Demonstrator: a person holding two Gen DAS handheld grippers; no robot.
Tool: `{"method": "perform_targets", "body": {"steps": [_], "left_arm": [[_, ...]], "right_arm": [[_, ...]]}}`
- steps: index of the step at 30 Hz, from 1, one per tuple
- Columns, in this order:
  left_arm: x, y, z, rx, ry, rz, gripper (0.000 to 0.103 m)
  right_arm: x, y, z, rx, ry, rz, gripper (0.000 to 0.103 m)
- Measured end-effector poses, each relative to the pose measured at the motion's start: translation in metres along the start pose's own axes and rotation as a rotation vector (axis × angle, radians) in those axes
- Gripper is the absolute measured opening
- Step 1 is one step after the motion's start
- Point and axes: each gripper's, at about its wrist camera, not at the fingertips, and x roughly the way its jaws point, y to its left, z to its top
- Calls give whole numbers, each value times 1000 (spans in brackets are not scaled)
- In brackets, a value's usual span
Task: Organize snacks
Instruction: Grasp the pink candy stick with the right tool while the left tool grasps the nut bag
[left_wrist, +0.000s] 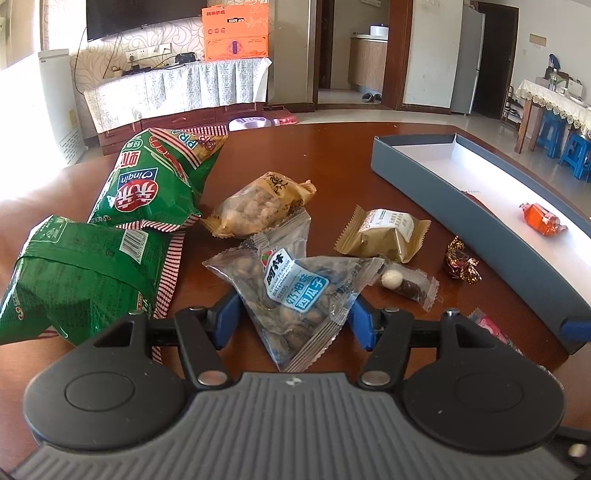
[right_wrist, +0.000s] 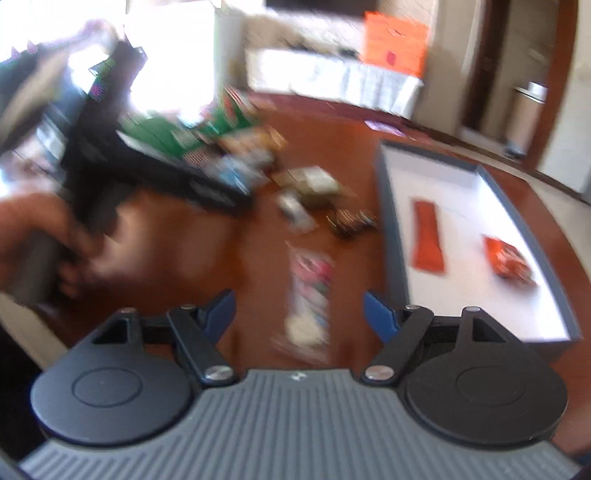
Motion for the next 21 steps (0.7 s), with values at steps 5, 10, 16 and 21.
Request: {"method": "perform_targets", "body": {"steps": [5, 10, 16, 21], "left_arm": [[0, 1, 0, -6, -3, -6, 67], [-4, 3, -2, -21, -10, -19, 65], [-10, 7, -5, -40, -27, 4, 58], [-16, 9, -6, -54, -52, 25, 52]], "right_arm": [[13, 3, 6, 19, -1, 97, 46], [19, 21, 17, -35, -5, 170, 19], [17, 12, 17, 35, -1, 202, 18], [15, 2, 18, 69, -20, 185, 16]]}}
